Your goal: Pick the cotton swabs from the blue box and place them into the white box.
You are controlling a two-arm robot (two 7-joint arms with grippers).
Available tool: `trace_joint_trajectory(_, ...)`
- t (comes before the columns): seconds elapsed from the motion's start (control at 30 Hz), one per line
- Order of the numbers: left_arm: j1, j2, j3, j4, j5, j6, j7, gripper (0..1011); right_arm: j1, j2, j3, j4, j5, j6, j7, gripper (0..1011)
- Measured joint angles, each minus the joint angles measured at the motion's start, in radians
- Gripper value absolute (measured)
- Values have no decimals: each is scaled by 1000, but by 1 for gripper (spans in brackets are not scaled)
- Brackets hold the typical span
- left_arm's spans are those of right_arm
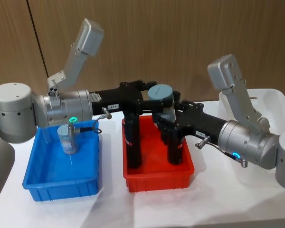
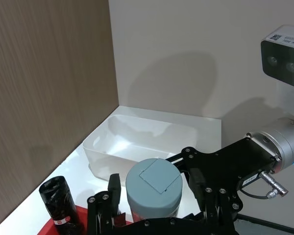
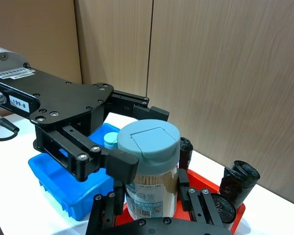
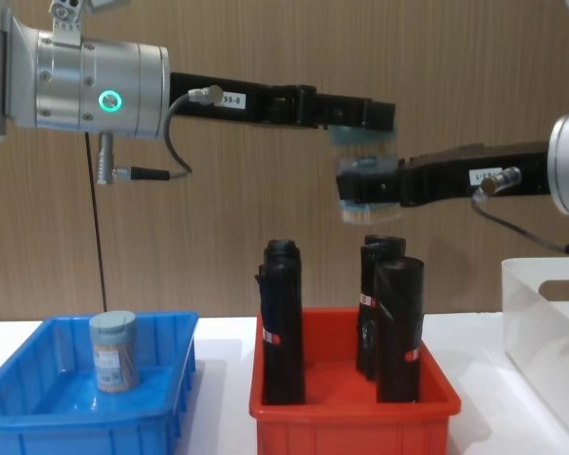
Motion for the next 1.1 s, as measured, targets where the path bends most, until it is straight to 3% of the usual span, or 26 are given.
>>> trace_joint_trajectory(0.13, 0, 0, 0, 0, 0, 0, 0, 995, 0, 1, -1, 1, 4, -3, -2, 628)
trace_joint_trajectory(0.67, 0, 0, 0, 0, 0, 0, 0, 1000, -16, 15, 1, 3, 25, -9, -30, 628)
trace_joint_trajectory(1.1, 0, 0, 0, 0, 0, 0, 0, 1000, -65, 54, 29, 13, 63, -14, -126, 628)
